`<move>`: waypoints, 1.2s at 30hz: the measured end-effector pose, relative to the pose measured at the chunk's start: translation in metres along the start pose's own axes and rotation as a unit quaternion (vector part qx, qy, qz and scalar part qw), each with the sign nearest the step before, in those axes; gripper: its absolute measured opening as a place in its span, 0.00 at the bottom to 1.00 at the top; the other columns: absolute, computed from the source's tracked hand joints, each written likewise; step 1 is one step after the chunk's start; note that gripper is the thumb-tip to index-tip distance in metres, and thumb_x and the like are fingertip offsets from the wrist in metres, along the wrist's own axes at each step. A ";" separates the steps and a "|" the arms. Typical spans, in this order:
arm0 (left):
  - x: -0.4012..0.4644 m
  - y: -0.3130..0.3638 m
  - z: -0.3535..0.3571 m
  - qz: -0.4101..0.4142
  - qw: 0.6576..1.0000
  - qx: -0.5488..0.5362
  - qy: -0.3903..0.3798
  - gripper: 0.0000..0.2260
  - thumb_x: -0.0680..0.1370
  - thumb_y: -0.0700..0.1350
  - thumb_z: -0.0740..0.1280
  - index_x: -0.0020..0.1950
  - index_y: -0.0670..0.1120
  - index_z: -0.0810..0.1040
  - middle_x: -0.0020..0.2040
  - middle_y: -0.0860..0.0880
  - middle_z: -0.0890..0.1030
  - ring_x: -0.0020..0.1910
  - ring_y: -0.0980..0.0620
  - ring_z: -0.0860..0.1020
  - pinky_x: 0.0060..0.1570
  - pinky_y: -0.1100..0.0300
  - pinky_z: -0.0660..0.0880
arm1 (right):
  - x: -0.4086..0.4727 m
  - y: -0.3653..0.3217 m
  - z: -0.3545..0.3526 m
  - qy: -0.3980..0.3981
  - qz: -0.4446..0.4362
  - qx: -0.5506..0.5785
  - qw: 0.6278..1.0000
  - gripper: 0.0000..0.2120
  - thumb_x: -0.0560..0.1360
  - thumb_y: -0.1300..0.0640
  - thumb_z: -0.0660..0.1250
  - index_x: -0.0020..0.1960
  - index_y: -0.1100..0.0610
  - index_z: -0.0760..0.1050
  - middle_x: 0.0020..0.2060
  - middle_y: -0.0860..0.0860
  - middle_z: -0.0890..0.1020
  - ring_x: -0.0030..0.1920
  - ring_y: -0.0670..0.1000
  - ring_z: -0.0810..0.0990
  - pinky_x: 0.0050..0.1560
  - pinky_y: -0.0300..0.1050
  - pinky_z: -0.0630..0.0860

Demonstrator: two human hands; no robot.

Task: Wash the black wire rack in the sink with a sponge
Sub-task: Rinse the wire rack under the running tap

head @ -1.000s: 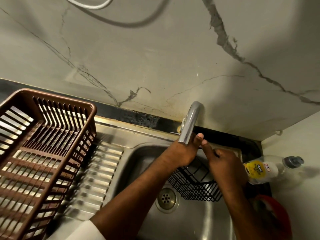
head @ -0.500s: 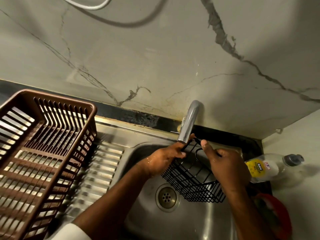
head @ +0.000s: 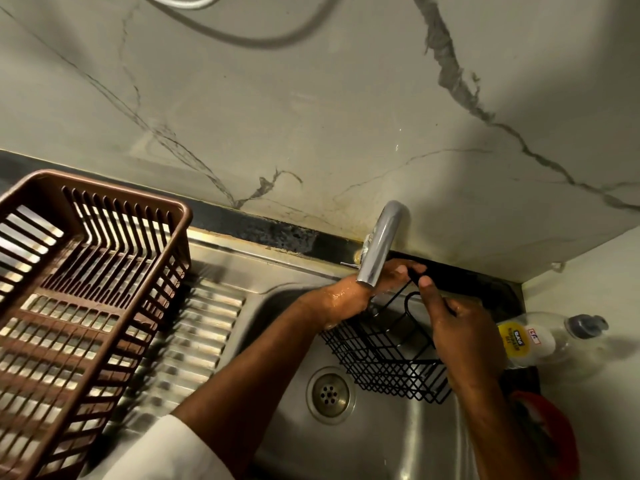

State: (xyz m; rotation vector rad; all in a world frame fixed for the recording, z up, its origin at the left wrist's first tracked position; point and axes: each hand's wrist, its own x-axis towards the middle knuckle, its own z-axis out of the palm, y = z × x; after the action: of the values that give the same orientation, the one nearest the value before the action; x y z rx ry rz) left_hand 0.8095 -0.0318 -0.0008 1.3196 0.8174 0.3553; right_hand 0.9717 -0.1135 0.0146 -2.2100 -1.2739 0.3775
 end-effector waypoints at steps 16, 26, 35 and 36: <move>0.006 -0.063 -0.008 -0.074 0.996 -0.016 0.041 0.22 0.86 0.58 0.52 0.76 0.52 0.69 0.74 0.47 0.71 0.64 0.59 0.73 0.58 0.67 0.69 | -0.007 0.010 -0.011 -0.030 0.037 0.069 0.996 0.33 0.70 0.28 0.57 0.25 0.56 0.70 0.22 0.54 0.74 0.29 0.55 0.75 0.39 0.52 0.76; 0.017 -0.043 0.004 0.023 1.000 0.013 0.000 0.22 0.85 0.62 0.48 0.77 0.60 0.68 0.80 0.53 0.64 0.78 0.55 0.61 0.76 0.55 0.58 | -0.013 0.012 -0.001 -0.022 0.034 0.044 0.998 0.34 0.69 0.27 0.57 0.29 0.56 0.78 0.25 0.54 0.78 0.32 0.55 0.78 0.41 0.54 0.77; 0.006 -0.078 -0.024 -0.064 0.990 -0.064 0.104 0.11 0.87 0.47 0.56 0.51 0.49 0.77 0.46 0.51 0.78 0.40 0.65 0.80 0.39 0.73 0.74 | -0.020 0.027 -0.026 -0.027 0.103 0.198 0.974 0.31 0.67 0.27 0.64 0.22 0.52 0.66 0.20 0.48 0.65 0.28 0.51 0.65 0.36 0.49 0.65; 0.005 -0.077 -0.028 -0.051 0.989 -0.086 0.113 0.11 0.86 0.45 0.58 0.53 0.43 0.78 0.45 0.49 0.80 0.40 0.63 0.81 0.40 0.70 0.76 | -0.020 0.030 -0.027 -0.025 0.117 0.238 0.964 0.31 0.65 0.24 0.65 0.24 0.51 0.67 0.24 0.50 0.67 0.30 0.52 0.66 0.38 0.50 0.66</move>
State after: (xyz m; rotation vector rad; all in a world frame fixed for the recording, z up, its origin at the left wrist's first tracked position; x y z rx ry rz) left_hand 0.7768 -0.0281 -0.0760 1.0844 1.0162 0.4887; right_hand 0.9959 -0.1515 0.0175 -1.9409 -0.8333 0.7513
